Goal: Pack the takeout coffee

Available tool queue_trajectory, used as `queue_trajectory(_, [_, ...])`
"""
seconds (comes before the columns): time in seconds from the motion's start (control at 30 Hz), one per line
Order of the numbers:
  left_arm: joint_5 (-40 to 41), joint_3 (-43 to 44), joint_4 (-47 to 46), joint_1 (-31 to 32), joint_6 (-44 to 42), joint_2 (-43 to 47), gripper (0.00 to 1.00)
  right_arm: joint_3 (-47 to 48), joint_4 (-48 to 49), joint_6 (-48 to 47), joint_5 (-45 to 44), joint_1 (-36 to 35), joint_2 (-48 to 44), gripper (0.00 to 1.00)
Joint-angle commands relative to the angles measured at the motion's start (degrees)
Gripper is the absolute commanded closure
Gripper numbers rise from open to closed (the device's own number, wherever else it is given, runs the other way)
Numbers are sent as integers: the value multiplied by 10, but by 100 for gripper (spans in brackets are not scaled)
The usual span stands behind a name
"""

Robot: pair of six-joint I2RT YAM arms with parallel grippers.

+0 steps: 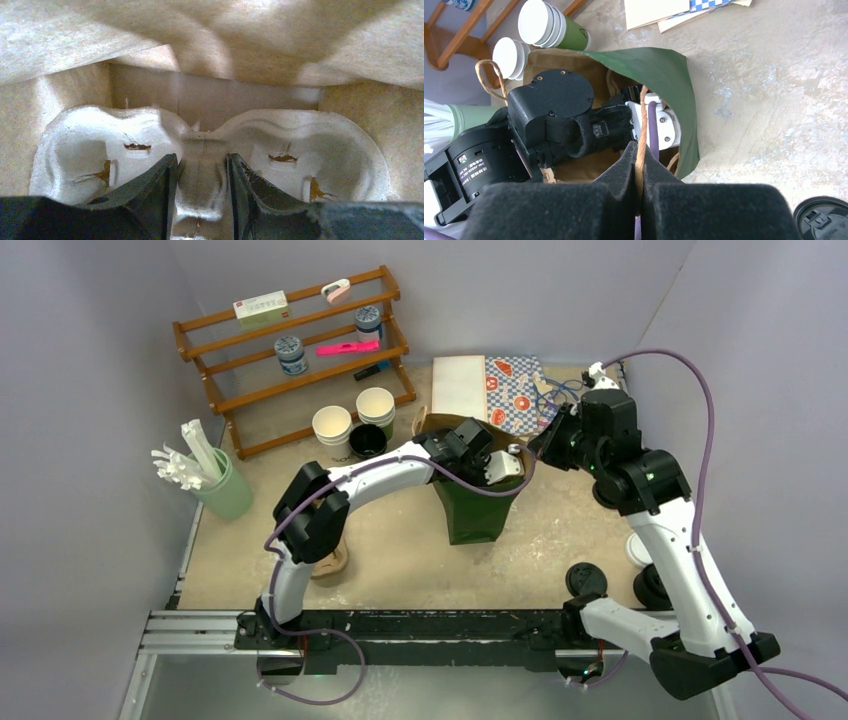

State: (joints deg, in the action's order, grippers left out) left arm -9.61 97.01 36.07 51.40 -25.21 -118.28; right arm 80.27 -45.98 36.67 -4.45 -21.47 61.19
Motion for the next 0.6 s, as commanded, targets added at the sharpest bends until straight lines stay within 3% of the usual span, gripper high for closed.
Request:
queue_trajectory(0.0, [-3,-8,70,2,21,-29,63,49,3,4,-29,-1,-6,100])
queue_trajectory(0.13, [32,0,90,10,5,-23,58,93,-22,-3,-50,-1,7,100])
queue_trajectory(0.4, [110,-25,66,26,5,-28,58,145,-49,2,-35,-1,37,100])
queue_trajectory(0.57, [111,-36,49,33,-2,3,54,149,-53,1,-40,0,41,100])
